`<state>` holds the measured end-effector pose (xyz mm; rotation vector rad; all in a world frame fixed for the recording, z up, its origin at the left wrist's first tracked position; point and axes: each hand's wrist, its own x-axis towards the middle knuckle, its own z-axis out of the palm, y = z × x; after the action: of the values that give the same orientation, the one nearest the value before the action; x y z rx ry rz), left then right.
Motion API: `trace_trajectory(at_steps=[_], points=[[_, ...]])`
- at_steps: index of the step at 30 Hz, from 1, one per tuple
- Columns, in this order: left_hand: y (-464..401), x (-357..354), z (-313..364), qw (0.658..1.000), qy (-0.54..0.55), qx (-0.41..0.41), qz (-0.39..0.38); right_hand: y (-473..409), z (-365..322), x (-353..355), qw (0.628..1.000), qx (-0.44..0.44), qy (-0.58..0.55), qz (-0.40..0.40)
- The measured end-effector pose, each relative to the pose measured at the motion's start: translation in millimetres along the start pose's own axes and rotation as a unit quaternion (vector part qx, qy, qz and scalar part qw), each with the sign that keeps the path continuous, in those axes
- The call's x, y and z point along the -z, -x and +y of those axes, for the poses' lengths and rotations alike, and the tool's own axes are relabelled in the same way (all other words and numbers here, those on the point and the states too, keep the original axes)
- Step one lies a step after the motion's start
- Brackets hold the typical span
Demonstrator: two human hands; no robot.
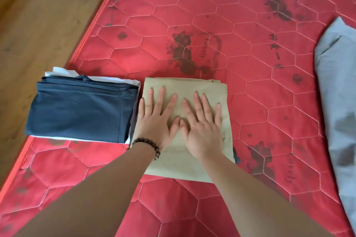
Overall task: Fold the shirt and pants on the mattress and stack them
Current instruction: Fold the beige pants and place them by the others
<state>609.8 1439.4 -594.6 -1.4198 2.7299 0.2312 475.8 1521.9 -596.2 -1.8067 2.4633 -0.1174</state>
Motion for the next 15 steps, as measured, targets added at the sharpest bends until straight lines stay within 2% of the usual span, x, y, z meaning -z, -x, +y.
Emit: trace_trajectory(at_steps=[3,5,7,9,12,15], points=[[-2.9,1.7,-4.6,0.993,0.085,0.076,-0.029,-3.8,-1.0,0.4,0.999,-0.045,-0.007,-0.007],[-5.6,6.2,-9.0,0.981,0.131,0.12,-0.076,-6.6,2.9,2.8,0.991,-0.105,-0.085,-0.006],[-4.4,12.6,-10.4,0.982,0.114,0.111,-0.097,-4.4,13.8,7.4,0.956,-0.212,-0.201,-0.008],[3.6,18.9,-8.6,0.993,0.057,0.082,-0.059,9.0,22.0,10.3,0.946,-0.251,-0.202,-0.016],[36.8,19.4,8.0,1.0,0.01,0.002,0.01,44.5,10.3,11.4,0.984,-0.159,-0.081,0.024],[76.6,2.5,23.2,0.998,0.013,-0.06,-0.019,77.2,-12.0,-2.5,1.0,0.007,-0.009,-0.002]])
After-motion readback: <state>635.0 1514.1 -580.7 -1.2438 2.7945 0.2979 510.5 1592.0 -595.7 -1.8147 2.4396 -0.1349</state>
